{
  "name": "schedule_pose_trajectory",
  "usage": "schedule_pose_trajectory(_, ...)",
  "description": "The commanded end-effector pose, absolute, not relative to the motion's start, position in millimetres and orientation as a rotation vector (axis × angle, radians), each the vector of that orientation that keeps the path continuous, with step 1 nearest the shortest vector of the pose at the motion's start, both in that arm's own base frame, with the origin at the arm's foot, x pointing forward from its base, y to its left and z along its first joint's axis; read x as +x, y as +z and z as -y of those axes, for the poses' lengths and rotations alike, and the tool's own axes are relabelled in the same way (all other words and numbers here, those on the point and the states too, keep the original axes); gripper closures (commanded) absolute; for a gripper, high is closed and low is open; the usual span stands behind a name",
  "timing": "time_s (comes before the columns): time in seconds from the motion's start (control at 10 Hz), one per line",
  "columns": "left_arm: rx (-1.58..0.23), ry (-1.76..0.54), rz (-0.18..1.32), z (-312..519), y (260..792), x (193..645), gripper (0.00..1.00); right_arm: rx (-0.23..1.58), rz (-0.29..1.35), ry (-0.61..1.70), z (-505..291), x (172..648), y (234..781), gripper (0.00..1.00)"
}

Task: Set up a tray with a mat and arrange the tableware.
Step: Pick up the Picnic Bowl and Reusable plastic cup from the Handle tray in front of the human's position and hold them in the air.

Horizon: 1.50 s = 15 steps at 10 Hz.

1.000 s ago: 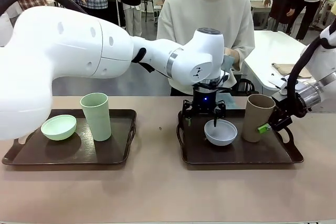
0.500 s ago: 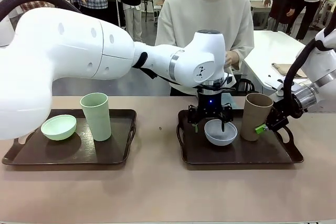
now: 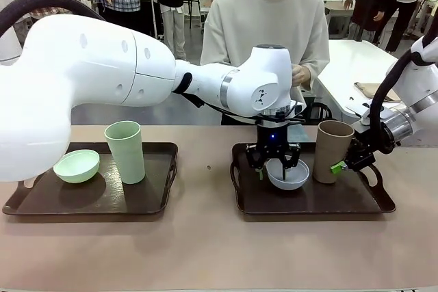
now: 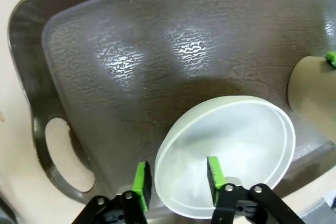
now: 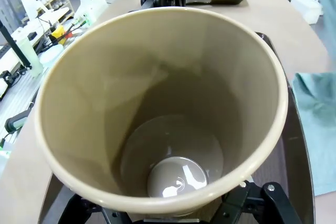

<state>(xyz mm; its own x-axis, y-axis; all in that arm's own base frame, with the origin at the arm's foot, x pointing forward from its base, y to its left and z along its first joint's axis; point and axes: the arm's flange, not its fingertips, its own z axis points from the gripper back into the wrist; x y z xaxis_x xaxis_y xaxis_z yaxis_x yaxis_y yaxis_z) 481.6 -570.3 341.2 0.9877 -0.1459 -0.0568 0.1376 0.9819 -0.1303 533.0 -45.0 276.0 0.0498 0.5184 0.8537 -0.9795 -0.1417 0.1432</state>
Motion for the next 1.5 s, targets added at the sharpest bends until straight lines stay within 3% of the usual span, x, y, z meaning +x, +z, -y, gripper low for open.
schedule_pose_trajectory(0.0, -0.122, -0.15, -0.08, 570.0, 347.7, 484.6, 1.0, 0.98, 0.648, 1.493, 48.9, 536.7, 273.2, 0.78)
schedule_pose_trajectory(0.1, -0.118, -0.151, -0.076, 569.7, 348.5, 484.8, 0.93, 0.977, 0.65, 1.495, 49.6, 536.9, 273.2, 0.78)
schedule_pose_trajectory(0.2, -0.116, -0.145, -0.073, 569.9, 348.8, 485.0, 1.0, 0.974, 0.65, 1.497, 50.5, 536.3, 273.2, 1.0)
schedule_pose_trajectory(0.3, -0.11, -0.144, -0.069, 569.1, 350.6, 485.2, 1.0, 0.971, 0.654, 1.497, 51.2, 536.4, 274.1, 0.78)
schedule_pose_trajectory(0.4, -0.105, -0.139, -0.064, 566.7, 353.7, 485.4, 1.0, 0.968, 0.646, 1.504, 53.3, 534.7, 278.8, 1.0)
schedule_pose_trajectory(0.6, -0.099, -0.117, -0.058, 554.5, 370.5, 484.5, 1.0, 0.936, 0.672, 1.485, 58.5, 520.5, 319.0, 1.0)
schedule_pose_trajectory(1.1, -0.123, -0.04, 0.044, 492.6, 511.5, 467.2, 1.0, 0.848, 0.737, 1.579, 52.2, 465.0, 460.5, 1.0)
schedule_pose_trajectory(1.4, -0.151, -0.009, 0.136, 486.9, 574.6, 449.9, 1.0, 0.837, 0.779, 1.613, 41.8, 447.6, 514.4, 1.0)
